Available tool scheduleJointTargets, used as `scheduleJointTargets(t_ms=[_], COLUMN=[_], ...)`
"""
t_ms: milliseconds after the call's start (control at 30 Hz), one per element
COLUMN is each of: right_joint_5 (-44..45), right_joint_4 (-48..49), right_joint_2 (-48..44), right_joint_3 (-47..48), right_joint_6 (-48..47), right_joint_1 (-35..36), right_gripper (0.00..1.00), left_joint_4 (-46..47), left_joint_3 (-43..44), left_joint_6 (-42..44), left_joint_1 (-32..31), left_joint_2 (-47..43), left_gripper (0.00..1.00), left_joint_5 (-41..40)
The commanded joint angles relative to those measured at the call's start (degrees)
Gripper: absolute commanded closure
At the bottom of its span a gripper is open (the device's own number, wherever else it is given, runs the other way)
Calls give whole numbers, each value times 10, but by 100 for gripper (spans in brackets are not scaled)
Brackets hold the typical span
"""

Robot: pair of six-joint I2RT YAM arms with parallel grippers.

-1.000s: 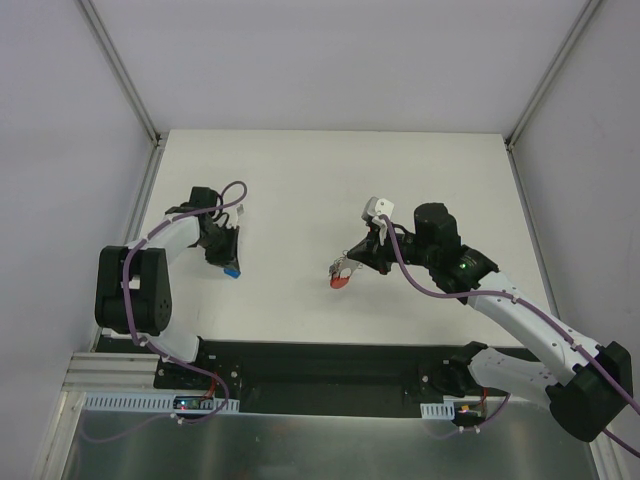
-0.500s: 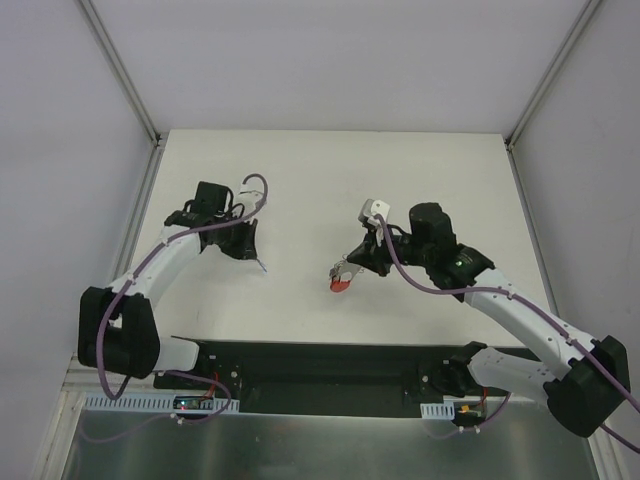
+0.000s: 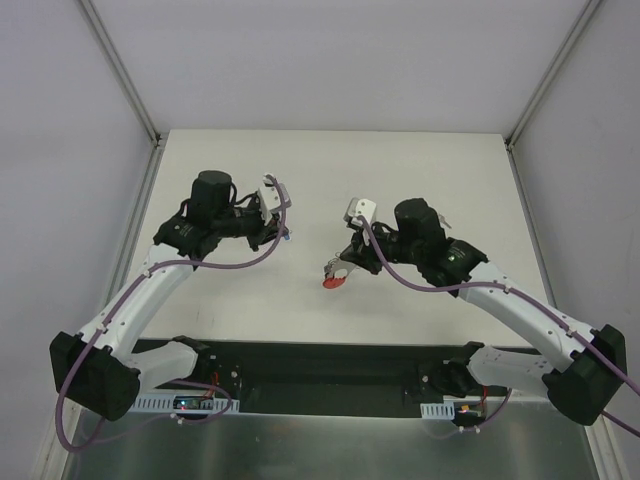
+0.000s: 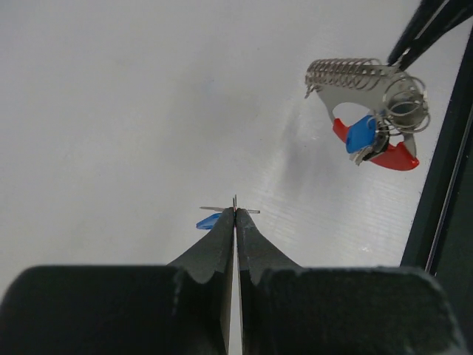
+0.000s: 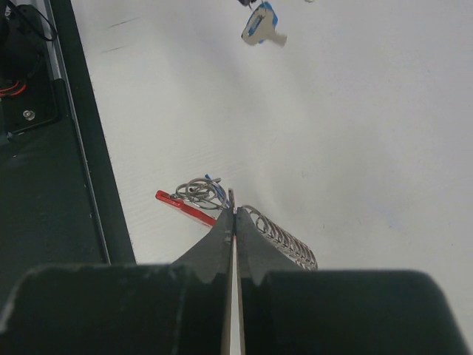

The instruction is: Put the keys on the keyring

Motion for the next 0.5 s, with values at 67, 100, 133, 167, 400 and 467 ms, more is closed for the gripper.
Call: scheduleJointTargets(t_ms=[67, 100, 133, 167, 400, 467], right_joint_5=[11, 10, 9, 10, 23, 36], right_joint_4=[-9, -13, -15, -16, -19, -18], right_joint_2=[12, 14, 17, 23, 42, 46], right_joint_3=[61, 65, 70, 79, 112, 117], right_joint_6=[-44, -46, -47, -50, -60, -65], right_joint_1=[26, 28, 29, 34, 58, 72], right_gripper=[99, 99, 99, 99, 98, 99], left_joint_4=[25, 27, 29, 35, 91, 94], left_joint_3=[-3, -12, -17, -21, -78, -83], left_joint_6=[84, 89, 99, 101, 90, 92], left_joint_1=[-23, -29, -32, -34, -53, -61], left_joint_2=[-59, -77, -88, -102, -143, -147], left_gripper=[100, 100, 100, 100, 100, 100], left_joint_5=[100, 106, 112, 123, 156, 153])
